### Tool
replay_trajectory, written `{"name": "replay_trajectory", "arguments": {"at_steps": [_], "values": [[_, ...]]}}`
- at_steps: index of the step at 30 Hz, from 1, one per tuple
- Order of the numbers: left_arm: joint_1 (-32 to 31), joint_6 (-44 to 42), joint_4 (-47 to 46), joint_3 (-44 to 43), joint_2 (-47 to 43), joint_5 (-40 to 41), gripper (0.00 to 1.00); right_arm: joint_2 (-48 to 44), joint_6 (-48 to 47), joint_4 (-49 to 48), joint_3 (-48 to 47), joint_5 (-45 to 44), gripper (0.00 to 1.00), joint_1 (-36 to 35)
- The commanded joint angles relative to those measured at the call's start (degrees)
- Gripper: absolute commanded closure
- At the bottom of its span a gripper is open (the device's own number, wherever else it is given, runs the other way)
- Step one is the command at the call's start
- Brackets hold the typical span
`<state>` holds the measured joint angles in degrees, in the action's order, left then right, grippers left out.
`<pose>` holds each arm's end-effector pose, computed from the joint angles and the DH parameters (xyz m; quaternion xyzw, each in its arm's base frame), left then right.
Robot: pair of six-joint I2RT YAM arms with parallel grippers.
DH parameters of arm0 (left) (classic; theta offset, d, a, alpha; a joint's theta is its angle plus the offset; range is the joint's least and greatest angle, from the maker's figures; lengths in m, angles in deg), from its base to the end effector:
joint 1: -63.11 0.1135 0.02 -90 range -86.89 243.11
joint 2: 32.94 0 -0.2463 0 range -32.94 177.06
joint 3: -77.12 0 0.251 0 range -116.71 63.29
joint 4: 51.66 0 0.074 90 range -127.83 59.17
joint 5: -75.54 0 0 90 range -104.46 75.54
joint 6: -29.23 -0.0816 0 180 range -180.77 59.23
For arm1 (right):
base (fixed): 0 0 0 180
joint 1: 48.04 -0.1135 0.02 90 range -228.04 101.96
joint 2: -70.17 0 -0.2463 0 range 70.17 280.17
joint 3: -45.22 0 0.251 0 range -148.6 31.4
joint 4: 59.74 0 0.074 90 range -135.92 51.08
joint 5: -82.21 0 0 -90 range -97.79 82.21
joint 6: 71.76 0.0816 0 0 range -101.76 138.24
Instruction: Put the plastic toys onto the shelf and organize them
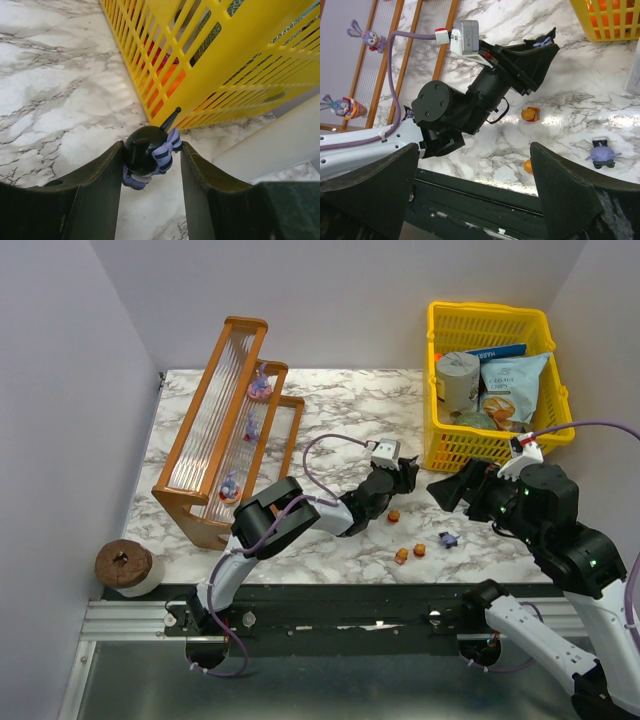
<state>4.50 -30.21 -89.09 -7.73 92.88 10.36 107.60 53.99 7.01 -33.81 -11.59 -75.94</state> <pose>0.2904 -0.4102 0.1395 0.0296 0.7260 -0.3580 0.5863 0.1376 0.0667 0.3638 0.0755 0.8404 0.2588 0.4701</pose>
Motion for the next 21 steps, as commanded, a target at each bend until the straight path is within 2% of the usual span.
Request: {"name": "replay_trajectory", "arguments": {"at_steps": [1,9,17,21], "values": [[-0.28,-2.53,-9.55,1.06,2.5,2.43,1.0,-1.13,-0.33,2.18,1.31,-1.66,0.02,0.21],[-0.19,-3.85,-12.01,8.17,1.18,5.85,1.0,-2.01,1.08,2.18,2.98,-1.66,0.02,0.21],[-0.19,-4.64,-13.86,11.61,1.09,7.26,1.0,-2.01,1.78,2.18,3.77,-2.01,0.02,0.21],[-0.19,-4.64,-12.99,12.05,1.27,7.52,0.91,-1.83,2.31,2.18,4.39,-1.83,0.02,0.21]]}}
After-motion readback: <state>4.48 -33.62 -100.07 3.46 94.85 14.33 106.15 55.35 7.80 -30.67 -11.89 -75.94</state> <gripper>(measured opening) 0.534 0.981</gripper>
